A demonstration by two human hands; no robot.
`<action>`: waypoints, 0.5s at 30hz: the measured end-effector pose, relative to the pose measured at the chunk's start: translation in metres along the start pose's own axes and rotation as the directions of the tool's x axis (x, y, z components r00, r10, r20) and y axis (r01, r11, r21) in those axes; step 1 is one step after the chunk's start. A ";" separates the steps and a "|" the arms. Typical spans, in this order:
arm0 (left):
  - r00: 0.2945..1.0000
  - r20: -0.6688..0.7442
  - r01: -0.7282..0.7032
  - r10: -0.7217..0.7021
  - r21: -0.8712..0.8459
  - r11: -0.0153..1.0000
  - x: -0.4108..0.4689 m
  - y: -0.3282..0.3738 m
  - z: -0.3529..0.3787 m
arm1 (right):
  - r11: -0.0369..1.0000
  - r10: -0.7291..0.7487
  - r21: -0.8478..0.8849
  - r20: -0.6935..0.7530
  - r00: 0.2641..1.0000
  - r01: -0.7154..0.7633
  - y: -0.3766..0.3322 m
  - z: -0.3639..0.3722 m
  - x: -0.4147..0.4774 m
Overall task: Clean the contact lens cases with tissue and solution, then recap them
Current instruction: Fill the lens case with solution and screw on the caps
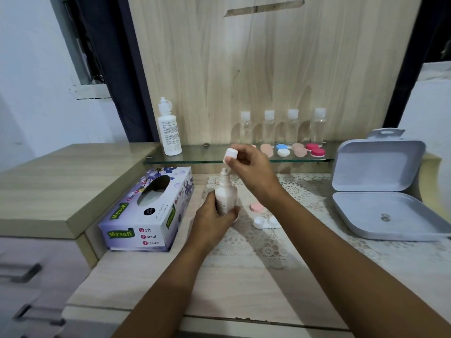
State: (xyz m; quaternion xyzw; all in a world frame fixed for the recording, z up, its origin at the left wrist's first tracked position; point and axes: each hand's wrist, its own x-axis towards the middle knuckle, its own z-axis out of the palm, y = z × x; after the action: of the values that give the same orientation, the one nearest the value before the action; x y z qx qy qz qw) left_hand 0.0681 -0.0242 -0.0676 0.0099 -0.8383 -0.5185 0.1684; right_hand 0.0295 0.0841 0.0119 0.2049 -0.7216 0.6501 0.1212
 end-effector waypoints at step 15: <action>1.000 -0.016 -0.019 0.020 0.042 0.999 0.001 -0.002 0.002 | 0.621 0.230 -0.778 0.061 0.971 -0.098 0.076 -0.007 0.017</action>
State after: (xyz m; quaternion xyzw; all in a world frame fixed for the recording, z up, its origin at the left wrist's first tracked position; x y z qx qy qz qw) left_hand 0.0661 -0.0235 -0.0696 0.0096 -0.8477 -0.4989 0.1801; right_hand -0.0205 0.0944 -0.0469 0.1164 -0.9520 0.2713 0.0808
